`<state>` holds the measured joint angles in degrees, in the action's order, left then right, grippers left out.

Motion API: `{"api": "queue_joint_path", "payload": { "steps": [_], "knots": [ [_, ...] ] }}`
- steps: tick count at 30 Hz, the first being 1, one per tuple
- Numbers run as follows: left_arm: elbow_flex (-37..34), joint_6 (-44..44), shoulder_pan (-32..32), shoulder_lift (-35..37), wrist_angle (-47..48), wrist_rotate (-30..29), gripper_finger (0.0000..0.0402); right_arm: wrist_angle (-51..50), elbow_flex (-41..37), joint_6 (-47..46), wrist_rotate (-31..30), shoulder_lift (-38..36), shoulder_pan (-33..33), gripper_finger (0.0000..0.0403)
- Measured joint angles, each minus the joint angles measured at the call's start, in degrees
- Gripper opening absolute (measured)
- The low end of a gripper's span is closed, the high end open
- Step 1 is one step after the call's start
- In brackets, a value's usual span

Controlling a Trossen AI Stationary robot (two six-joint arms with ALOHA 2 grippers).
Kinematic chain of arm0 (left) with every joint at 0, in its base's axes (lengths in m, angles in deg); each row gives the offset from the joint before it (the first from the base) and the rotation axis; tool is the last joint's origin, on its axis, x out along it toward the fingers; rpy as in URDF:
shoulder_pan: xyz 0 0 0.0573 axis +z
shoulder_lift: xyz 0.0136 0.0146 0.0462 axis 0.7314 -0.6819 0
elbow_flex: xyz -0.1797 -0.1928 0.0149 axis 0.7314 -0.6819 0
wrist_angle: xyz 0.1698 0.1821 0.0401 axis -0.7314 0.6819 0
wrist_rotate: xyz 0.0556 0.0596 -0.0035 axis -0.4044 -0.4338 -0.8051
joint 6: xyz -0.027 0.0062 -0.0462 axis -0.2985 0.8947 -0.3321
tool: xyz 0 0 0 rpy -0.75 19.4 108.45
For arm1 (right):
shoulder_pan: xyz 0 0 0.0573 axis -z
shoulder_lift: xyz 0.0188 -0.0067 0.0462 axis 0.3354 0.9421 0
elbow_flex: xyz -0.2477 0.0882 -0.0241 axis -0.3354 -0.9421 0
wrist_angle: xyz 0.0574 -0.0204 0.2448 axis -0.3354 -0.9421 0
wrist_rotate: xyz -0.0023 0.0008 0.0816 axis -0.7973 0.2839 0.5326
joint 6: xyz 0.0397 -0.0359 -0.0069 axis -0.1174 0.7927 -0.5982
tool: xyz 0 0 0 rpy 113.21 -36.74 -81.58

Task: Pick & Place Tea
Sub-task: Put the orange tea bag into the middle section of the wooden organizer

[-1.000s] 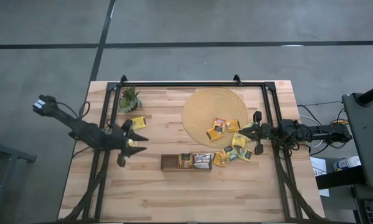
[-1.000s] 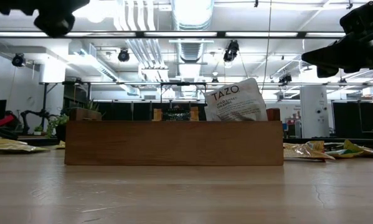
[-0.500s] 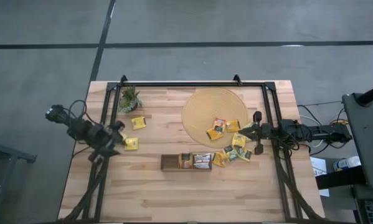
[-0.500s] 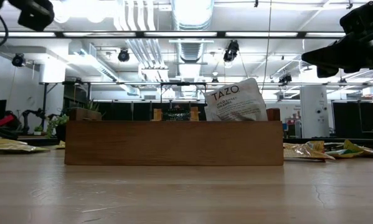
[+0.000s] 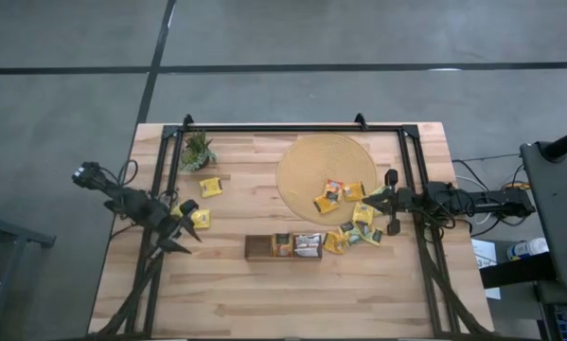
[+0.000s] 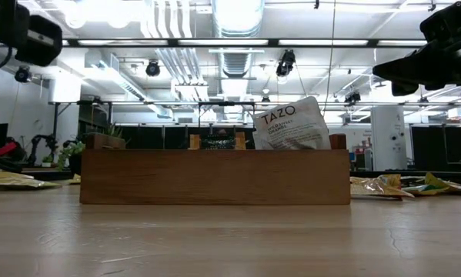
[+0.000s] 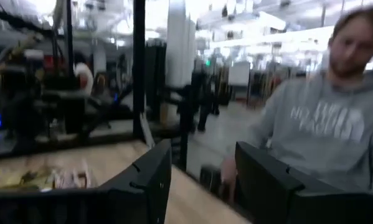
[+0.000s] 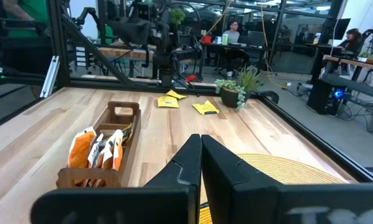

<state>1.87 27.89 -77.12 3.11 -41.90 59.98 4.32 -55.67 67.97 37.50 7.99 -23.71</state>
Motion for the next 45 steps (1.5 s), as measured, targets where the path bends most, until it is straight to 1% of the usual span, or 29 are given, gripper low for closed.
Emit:
{"api": "queue_joint_path", "payload": {
  "steps": [6, 8, 17, 24, 45],
  "knots": [
    [0.0, 2.24, -0.01, 0.04, 7.57, 0.0, 0.0171, -0.01, -0.01, -0.05, 0.0, 0.0, 0.01, 0.0009],
    [-0.02, 2.78, -0.04, 0.04, 8.64, -0.06, 0.0171, -0.03, 0.01, -0.03, 0.0, 0.0, 0.01, 0.0009],
    [-0.02, 4.15, -0.04, -0.07, 9.12, -0.1, 0.0171, -0.03, 0.01, -0.05, 0.0, -0.02, 0.01, 0.0009],
    [-0.04, -0.34, -0.04, -0.07, 9.36, -0.1, 0.0171, -0.05, 0.0, 0.04, -0.01, -0.02, 0.01, 0.0009],
    [-0.13, -0.69, -0.04, -0.07, 8.44, -0.01, 0.0171, -0.05, -0.01, 0.03, 0.0, -0.02, 0.01, 0.0009]
  ]
}}
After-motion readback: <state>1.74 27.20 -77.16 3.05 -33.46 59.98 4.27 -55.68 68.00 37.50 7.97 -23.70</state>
